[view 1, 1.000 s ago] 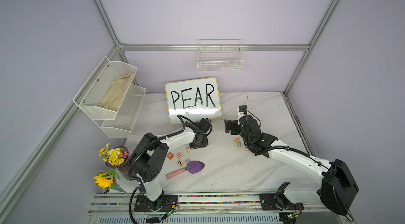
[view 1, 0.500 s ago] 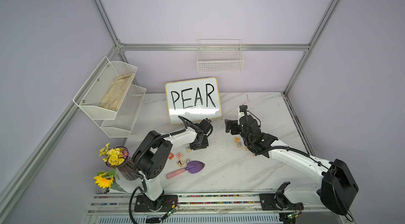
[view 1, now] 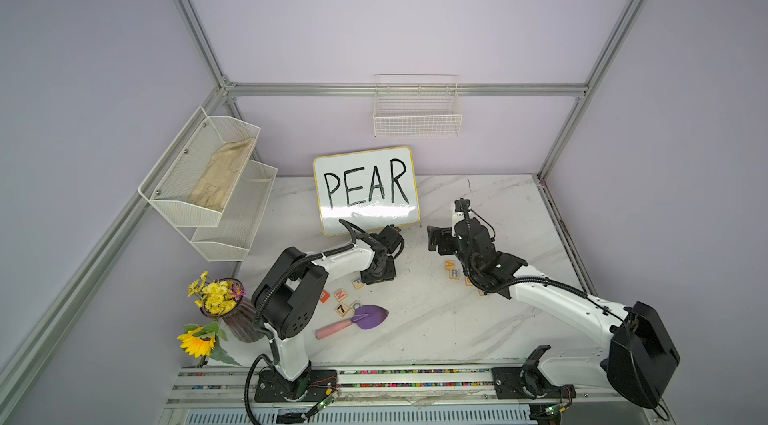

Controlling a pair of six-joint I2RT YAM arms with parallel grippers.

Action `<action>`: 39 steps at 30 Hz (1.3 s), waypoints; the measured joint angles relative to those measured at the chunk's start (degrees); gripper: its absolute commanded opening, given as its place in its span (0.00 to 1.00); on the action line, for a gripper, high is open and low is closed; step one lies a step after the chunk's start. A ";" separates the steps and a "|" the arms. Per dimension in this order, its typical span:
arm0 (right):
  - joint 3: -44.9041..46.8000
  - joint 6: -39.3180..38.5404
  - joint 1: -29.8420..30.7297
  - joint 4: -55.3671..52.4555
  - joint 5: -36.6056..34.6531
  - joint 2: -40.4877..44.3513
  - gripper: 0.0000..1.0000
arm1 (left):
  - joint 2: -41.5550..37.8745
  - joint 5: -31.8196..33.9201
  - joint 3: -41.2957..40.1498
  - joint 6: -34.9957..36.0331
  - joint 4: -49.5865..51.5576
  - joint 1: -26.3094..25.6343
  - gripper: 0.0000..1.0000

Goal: Spell the uppercase word “pear” with letter blocks
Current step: Place the letter block at the center of the board, then pick up the letter block from the center of the board.

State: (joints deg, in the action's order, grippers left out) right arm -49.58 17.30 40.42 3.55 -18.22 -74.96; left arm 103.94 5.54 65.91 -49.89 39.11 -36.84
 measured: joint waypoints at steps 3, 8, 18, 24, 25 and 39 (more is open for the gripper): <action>0.00 0.00 -0.04 0.00 0.00 -0.11 0.97 | 0.00 0.17 0.24 -0.04 0.42 0.00 0.60; 0.00 0.00 -0.17 0.00 0.02 -0.83 0.98 | -0.02 0.79 0.72 -0.02 1.38 0.00 0.64; 0.00 0.02 -0.31 -0.02 0.02 -1.22 0.98 | -2.78 3.30 3.08 2.71 2.78 0.00 0.67; 0.22 -2.03 -0.42 0.52 2.91 -1.09 0.97 | -6.58 6.54 5.14 4.46 3.54 0.00 0.72; 0.46 -3.08 -0.42 0.79 4.44 -0.90 0.97 | -7.23 7.10 5.14 4.50 3.74 0.02 0.75; 0.96 -9.25 -0.44 2.25 16.96 -1.55 0.97 | -18.80 8.76 -1.46 -11.26 2.78 8.46 1.00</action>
State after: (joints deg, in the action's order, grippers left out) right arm -48.62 8.05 39.99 5.80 -1.26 -76.51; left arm 85.14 14.31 64.45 -61.14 41.89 -28.38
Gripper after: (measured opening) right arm 0.975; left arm 0.997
